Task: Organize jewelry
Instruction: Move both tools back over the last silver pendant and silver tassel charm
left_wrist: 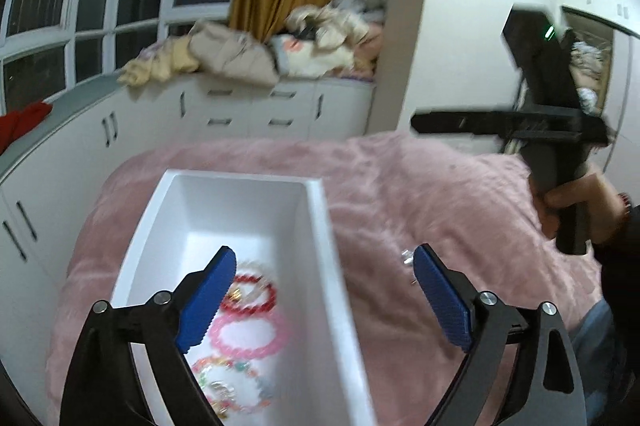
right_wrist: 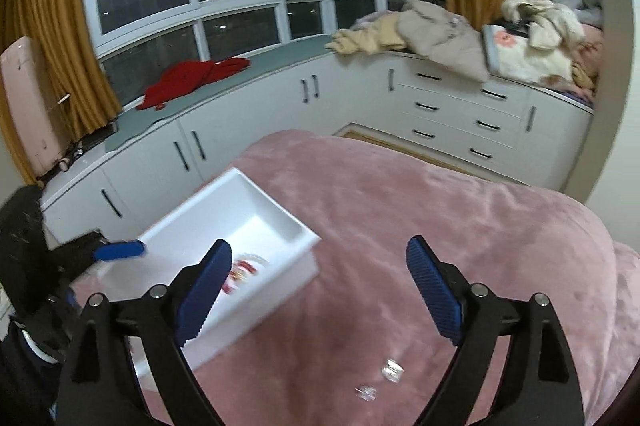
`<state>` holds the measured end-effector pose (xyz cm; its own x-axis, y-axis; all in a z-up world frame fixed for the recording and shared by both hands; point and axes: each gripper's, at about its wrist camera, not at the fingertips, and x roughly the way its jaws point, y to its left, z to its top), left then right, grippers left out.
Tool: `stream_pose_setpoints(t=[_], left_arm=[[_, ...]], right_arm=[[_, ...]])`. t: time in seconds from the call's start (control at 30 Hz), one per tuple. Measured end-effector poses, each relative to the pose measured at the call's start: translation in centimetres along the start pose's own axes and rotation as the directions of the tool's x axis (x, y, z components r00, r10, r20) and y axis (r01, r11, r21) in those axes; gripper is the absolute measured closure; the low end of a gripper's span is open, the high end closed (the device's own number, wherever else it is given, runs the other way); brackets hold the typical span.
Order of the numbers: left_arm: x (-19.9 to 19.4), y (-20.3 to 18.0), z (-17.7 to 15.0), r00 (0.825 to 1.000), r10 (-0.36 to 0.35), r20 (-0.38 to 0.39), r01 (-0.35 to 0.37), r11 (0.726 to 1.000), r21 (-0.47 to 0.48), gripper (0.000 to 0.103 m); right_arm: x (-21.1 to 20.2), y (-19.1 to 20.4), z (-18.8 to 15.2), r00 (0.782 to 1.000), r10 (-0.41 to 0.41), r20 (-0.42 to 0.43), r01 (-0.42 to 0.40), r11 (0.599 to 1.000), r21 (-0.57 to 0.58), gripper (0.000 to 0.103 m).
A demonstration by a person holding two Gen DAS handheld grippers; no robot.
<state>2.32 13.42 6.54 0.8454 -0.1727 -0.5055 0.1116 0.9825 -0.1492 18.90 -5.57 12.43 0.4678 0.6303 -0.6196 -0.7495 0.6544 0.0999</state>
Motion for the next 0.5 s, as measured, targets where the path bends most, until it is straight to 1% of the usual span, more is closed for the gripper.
stream_pose_setpoints(t=[0.03,0.07,0.1,0.17,0.23,0.3,0.33,0.37,0.43,0.5], left_arm=[[-0.2,-0.4,0.1,1.000,-0.016,0.025,0.017,1.000,-0.012,0.011],[-0.3,-0.6,0.2,0.999,-0.024,0.040,0.025,0.999,-0.026,0.010],[-0.4,-0.8,0.2,0.997,-0.042,0.060,0.045,0.997,-0.056,0.010],[-0.4,-1.5,0.2,0.990,-0.104,0.094,0.114,0.987,-0.111,0.010],[-0.1,-2.6,0.1,0.986,-0.123,0.109,0.135,0.984,-0.113,0.010],[0.2,-4.7,-0.2,0.989,-0.106,0.104,0.111,0.993,-0.037,0.010],[0.5,-6.1,-0.4,0.990,-0.098,0.099,0.096,0.995,0.020,0.009],[0.7,-7.1,-0.6,0.991,-0.098,0.093,0.093,0.994,0.054,0.009],[1.6,-9.1,-1.1,0.992,-0.107,0.067,0.098,0.989,0.114,0.009],[2.6,-10.2,-1.6,0.992,-0.116,0.040,0.110,0.984,0.143,0.009]], right_arm=[[-0.3,-0.8,-0.6,1.000,-0.020,-0.005,0.020,1.000,0.006,0.015],[-0.5,-1.3,-1.0,1.000,-0.031,-0.008,0.031,0.999,0.010,0.013],[-0.6,-2.0,-1.6,0.999,-0.041,-0.015,0.042,0.999,0.016,0.008],[-0.9,-3.0,-2.9,0.997,-0.070,-0.020,0.070,0.997,0.010,0.005],[-1.2,-3.6,-4.1,0.994,-0.105,-0.013,0.105,0.994,-0.015,0.005],[-1.0,-4.0,-5.5,0.992,-0.124,-0.022,0.123,0.991,-0.053,0.005],[-0.8,-4.2,-6.2,0.991,-0.128,-0.032,0.125,0.990,-0.067,0.005],[-0.5,-4.6,-7.1,0.992,-0.120,-0.046,0.117,0.990,-0.075,0.005],[0.1,-5.2,-8.4,0.992,-0.103,-0.066,0.098,0.992,-0.074,0.005],[0.7,-5.7,-9.1,0.993,-0.090,-0.075,0.085,0.993,-0.078,0.005]])
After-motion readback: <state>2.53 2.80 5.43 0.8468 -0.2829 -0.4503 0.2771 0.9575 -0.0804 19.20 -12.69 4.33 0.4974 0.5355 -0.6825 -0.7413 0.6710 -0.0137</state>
